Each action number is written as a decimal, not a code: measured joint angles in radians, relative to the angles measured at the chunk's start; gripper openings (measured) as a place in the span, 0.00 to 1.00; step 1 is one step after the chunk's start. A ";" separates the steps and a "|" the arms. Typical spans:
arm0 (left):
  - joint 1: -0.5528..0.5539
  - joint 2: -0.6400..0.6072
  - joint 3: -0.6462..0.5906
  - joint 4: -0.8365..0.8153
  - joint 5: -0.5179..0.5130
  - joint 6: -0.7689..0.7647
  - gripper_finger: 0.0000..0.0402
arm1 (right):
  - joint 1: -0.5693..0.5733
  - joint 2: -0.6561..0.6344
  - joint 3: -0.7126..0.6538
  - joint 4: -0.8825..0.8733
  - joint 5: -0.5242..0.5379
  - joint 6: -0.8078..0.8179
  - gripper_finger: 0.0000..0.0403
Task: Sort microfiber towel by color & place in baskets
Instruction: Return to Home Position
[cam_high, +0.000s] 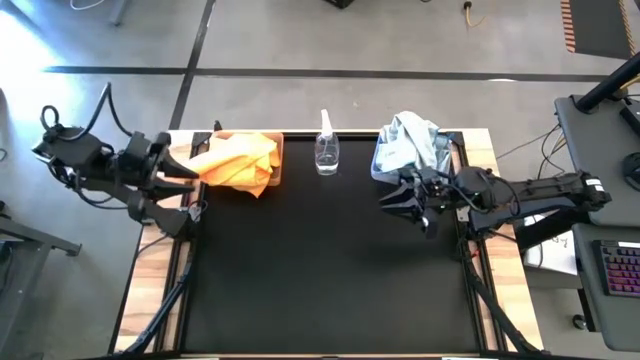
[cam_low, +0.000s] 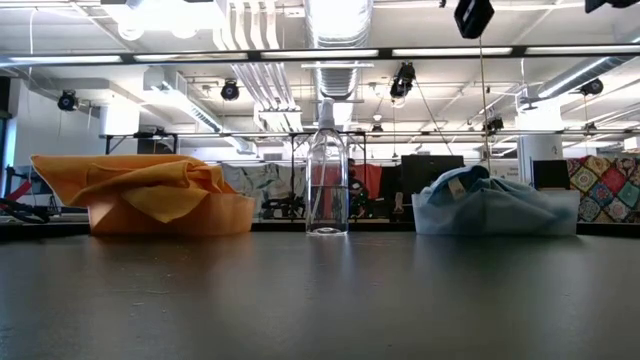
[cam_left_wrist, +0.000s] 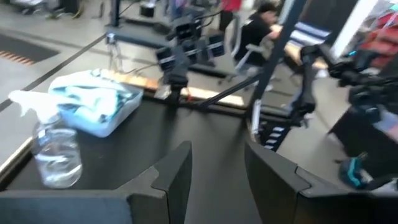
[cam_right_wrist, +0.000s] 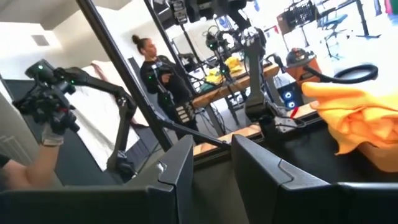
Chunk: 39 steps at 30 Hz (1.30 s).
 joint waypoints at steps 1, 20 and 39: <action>0.000 -0.024 -0.034 0.033 0.014 0.008 0.33 | -0.001 -0.012 -0.008 0.001 0.004 -0.001 0.26; 0.000 -0.391 -0.577 0.512 0.154 0.087 0.33 | -0.001 -0.193 -0.146 0.002 0.007 -0.010 0.25; 0.000 -0.708 -1.044 0.906 0.219 0.166 0.33 | 0.000 -0.234 -0.296 0.117 0.031 0.070 0.23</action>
